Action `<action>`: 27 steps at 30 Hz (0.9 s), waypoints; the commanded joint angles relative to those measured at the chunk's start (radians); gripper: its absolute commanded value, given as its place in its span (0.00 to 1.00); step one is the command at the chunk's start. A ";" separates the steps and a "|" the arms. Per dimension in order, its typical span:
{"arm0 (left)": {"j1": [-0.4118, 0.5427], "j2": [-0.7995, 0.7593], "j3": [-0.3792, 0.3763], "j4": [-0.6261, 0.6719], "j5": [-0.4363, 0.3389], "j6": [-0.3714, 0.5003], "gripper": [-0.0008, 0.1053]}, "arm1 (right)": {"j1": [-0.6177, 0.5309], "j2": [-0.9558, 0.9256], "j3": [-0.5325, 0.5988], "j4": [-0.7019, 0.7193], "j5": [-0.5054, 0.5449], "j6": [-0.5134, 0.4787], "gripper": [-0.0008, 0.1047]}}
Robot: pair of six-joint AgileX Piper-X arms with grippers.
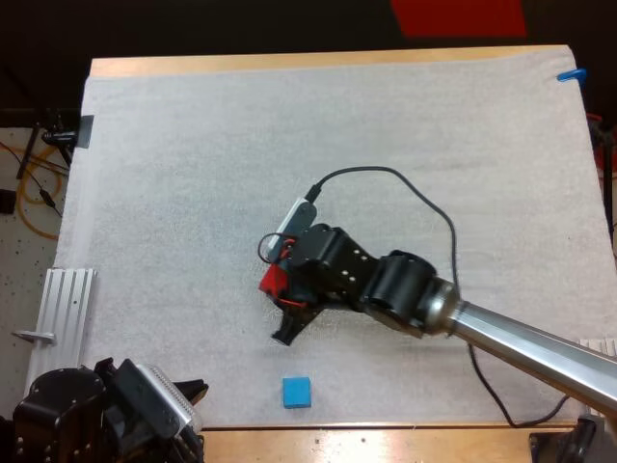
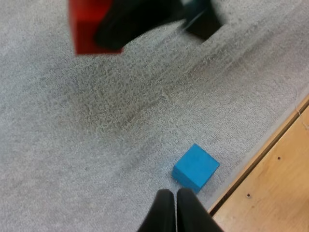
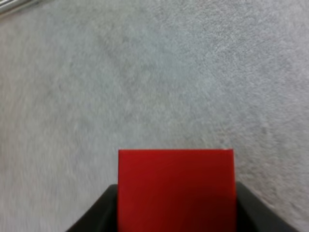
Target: Stack red cube on blue cube
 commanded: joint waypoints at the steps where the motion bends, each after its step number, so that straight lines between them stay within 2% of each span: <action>1: -0.002 -0.002 -0.007 0.010 0.009 0.012 0.01 | 0.002 -0.031 -0.009 0.035 0.007 -0.040 0.29; 5: -0.002 -0.002 -0.007 0.010 0.009 0.022 0.01 | 0.024 -0.080 -0.003 0.115 -0.016 -0.094 0.29; 16: -0.002 -0.002 -0.007 0.010 0.009 0.022 0.01 | 0.115 -0.118 0.078 0.172 -0.131 -0.298 0.29; 21: -0.002 -0.002 -0.007 0.010 0.009 0.022 0.01 | 0.129 -0.116 0.114 0.157 -0.170 -0.342 0.29; 27: -0.002 -0.002 -0.007 0.008 0.009 0.022 0.01 | 0.129 -0.116 0.164 0.096 -0.180 -0.340 0.29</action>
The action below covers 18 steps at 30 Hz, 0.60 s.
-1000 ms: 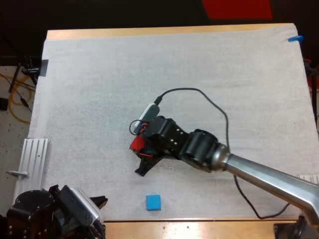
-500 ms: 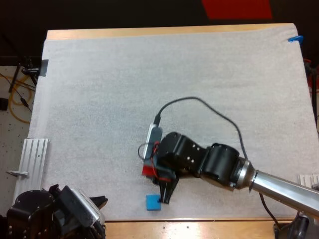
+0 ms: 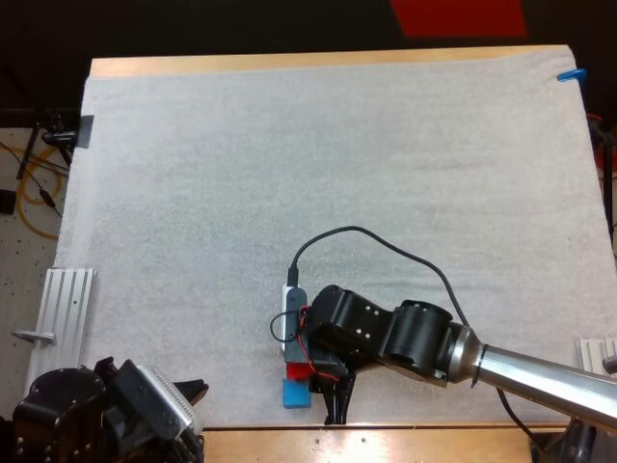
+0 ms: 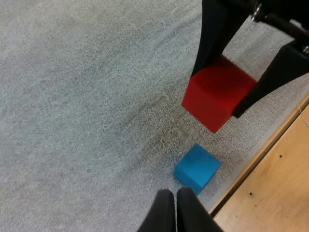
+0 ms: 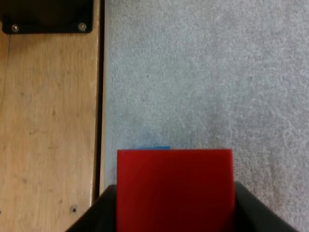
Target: Stack red cube on blue cube
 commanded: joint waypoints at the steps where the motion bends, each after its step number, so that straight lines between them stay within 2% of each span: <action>1: -0.002 -0.002 -0.007 0.008 0.009 0.006 0.01 | 0.002 -0.007 0.002 -0.022 -0.017 -0.014 0.29; 12: -0.002 -0.002 -0.007 0.004 0.009 0.006 0.01 | 0.004 0.066 0.012 -0.061 -0.044 -0.005 0.29; 18: -0.002 -0.002 -0.007 0.004 0.009 0.006 0.01 | 0.048 0.097 0.012 -0.085 -0.030 0.018 0.29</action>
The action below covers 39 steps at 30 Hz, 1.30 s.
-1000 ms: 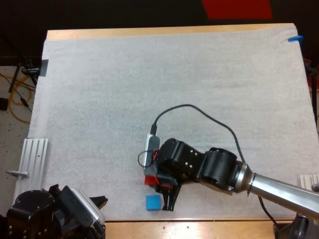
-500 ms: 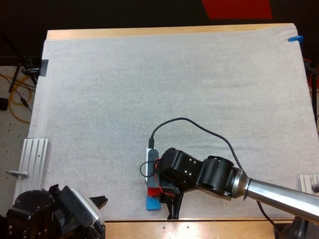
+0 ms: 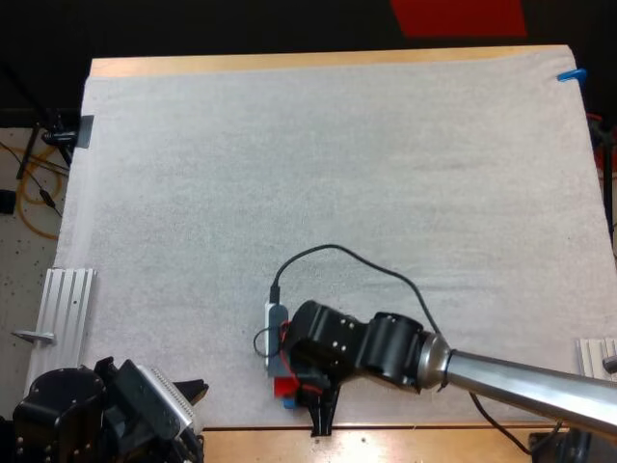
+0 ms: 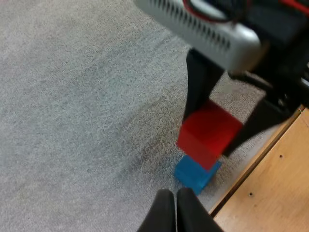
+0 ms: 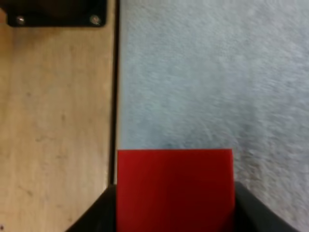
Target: Stack red cube on blue cube
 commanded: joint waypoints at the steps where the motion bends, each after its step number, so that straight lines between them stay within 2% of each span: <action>1: -0.002 -0.002 -0.007 0.004 0.009 0.006 0.01 | 0.008 0.008 -0.003 -0.012 0.006 0.008 0.29; 20: -0.002 -0.002 -0.007 0.004 0.009 0.029 0.01 | 0.014 0.109 0.008 -0.009 0.033 0.022 0.29; 26: -0.002 -0.002 -0.007 0.004 0.009 0.033 0.01 | 0.014 0.109 0.058 -0.026 0.033 0.022 0.29; 32: -0.002 -0.002 -0.007 0.004 0.009 0.033 0.01 | 0.014 0.109 0.058 -0.083 0.041 0.025 0.29; 39: -0.002 -0.002 -0.007 0.004 0.009 0.033 0.01 | 0.014 0.109 0.058 -0.086 0.041 0.025 0.29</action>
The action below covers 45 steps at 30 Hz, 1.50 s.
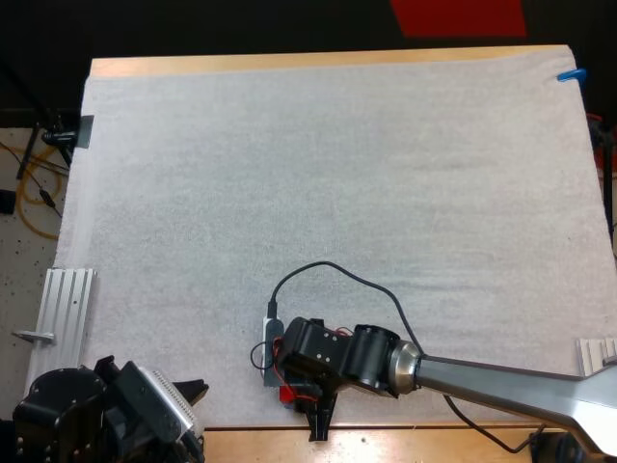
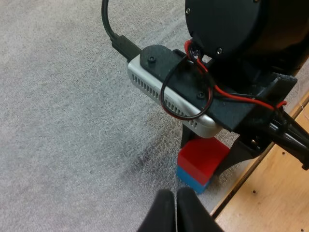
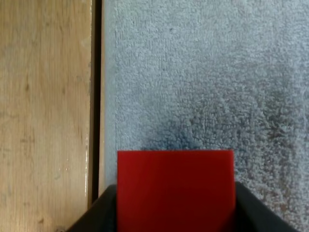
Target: Stack red cube on blue cube
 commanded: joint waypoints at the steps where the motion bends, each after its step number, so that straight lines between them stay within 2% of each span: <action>1: -0.002 -0.002 -0.007 0.004 0.009 0.003 0.01 | -0.003 -0.004 0.000 -0.009 -0.005 0.005 0.29; 9: -0.002 -0.002 -0.007 0.004 0.009 0.003 0.01 | -0.003 -0.004 0.000 0.011 0.003 0.005 0.30; 11: -0.002 -0.002 -0.007 0.004 0.009 0.003 0.01 | -0.003 -0.004 0.000 0.012 0.003 0.005 0.36; 14: -0.002 -0.002 -0.007 0.004 0.009 0.003 0.01 | -0.003 -0.004 0.000 0.009 0.003 0.005 0.57; 16: -0.002 -0.002 -0.007 0.004 0.009 0.003 0.01 | -0.003 -0.004 0.000 0.009 0.008 0.005 0.62; 24: -0.002 -0.002 -0.007 0.004 0.009 0.003 0.01 | -0.003 -0.030 -0.023 0.020 0.010 0.007 0.62; 33: -0.002 0.000 -0.007 -0.073 -0.005 -0.021 0.01 | -0.021 -0.218 -0.076 -0.012 0.011 0.130 0.62; 37: -0.002 0.026 -0.007 -0.174 -0.139 -0.086 0.01 | -0.105 -0.274 -0.076 -0.014 0.011 0.199 0.62; 41: -0.002 0.095 -0.007 -0.298 -0.282 -0.129 0.01 | -0.266 -0.282 -0.076 -0.031 0.011 0.260 0.62; 45: -0.002 0.180 -0.007 -0.429 -0.294 -0.129 0.01 | -0.404 -0.282 -0.076 -0.055 0.011 0.281 0.62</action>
